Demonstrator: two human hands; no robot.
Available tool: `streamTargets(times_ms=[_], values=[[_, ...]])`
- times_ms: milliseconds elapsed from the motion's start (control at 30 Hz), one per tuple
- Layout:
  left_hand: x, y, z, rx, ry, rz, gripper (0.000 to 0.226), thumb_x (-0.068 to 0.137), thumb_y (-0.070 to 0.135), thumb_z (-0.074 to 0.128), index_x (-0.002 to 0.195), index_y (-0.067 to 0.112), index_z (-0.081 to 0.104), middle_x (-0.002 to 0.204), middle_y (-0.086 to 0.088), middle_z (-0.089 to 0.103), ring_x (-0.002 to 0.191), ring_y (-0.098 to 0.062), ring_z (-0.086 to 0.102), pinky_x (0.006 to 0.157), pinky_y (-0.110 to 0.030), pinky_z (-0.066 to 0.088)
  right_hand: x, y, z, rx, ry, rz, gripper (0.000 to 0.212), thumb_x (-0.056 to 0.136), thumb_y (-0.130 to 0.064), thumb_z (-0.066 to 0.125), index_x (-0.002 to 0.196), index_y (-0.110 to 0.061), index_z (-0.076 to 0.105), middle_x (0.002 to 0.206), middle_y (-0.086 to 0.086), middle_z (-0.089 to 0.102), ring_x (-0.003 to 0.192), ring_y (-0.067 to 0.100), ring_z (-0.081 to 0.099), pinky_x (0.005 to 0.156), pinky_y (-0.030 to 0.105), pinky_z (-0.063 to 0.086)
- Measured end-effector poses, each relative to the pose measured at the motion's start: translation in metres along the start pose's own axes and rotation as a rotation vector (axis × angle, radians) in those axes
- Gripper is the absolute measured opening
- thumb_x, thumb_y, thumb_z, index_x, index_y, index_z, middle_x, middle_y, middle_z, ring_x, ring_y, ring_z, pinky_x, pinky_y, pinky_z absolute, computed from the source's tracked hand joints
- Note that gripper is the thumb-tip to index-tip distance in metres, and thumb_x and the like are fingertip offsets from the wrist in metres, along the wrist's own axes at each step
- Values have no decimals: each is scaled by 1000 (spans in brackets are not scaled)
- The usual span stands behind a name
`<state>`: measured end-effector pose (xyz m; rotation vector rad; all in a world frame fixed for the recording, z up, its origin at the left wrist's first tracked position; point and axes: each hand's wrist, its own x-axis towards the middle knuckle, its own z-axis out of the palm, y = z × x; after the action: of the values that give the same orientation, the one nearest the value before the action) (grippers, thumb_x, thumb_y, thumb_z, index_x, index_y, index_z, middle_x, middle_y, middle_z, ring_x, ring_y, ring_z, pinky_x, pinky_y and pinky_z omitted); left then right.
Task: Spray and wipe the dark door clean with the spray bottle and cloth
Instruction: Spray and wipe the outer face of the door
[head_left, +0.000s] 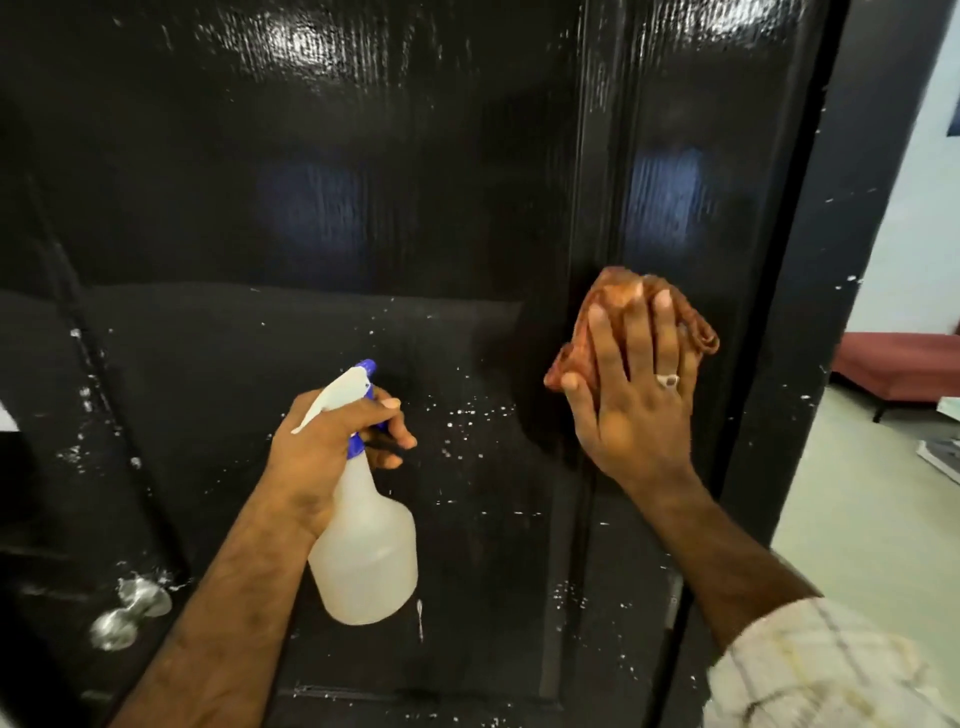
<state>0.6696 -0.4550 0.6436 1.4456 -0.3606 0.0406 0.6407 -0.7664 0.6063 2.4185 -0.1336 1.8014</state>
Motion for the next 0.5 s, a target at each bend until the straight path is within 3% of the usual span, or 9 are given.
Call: streamTargets(times_ms=[67, 133, 267, 367, 433, 500], values=[[0, 1, -1, 3, 8, 3, 11, 98, 8, 66, 91, 6, 75, 81, -19, 73, 80, -34, 76, 65, -38, 63, 39, -37, 2, 64, 69, 152, 72, 109, -55, 42, 167, -14, 29, 176, 19, 16, 163, 42, 9, 128, 63, 11], [1, 0, -2, 5, 15, 6, 14, 97, 8, 67, 87, 9, 76, 81, -19, 73, 79, -34, 76, 67, -40, 63, 54, -72, 10, 110, 80, 174, 74, 109, -54, 41, 167, -9, 29, 175, 21, 16, 163, 43, 9, 130, 61, 10], [0, 3, -5, 5, 42, 2, 13, 97, 9, 67, 89, 9, 76, 80, -17, 74, 79, -34, 77, 69, -41, 63, 8, -74, 26, 101, -46, -81, 71, 110, -50, 46, 168, -13, 27, 176, 17, 13, 164, 40, 9, 131, 54, 4], [0, 6, -9, 2, 63, -4, 9, 98, 10, 68, 94, 7, 75, 82, -17, 75, 79, -32, 77, 65, -38, 64, -36, -39, 26, 17, -101, -342, 70, 109, -45, 54, 167, -16, 30, 176, 14, 19, 163, 36, 16, 131, 52, 16], [-2, 8, -12, 2, 66, -7, 9, 98, 10, 68, 96, 5, 75, 83, -18, 75, 79, -33, 77, 66, -39, 64, -39, -20, 19, -21, -86, -375, 67, 108, -41, 57, 166, -17, 34, 174, 14, 25, 162, 36, 21, 128, 52, 23], [-4, 7, -16, 13, 65, -17, 9, 98, 10, 68, 97, 3, 75, 83, -18, 75, 81, -34, 77, 67, -40, 63, -19, -24, 12, -15, -55, -245, 66, 109, -39, 54, 167, -16, 32, 174, 17, 24, 162, 38, 18, 129, 55, 20]])
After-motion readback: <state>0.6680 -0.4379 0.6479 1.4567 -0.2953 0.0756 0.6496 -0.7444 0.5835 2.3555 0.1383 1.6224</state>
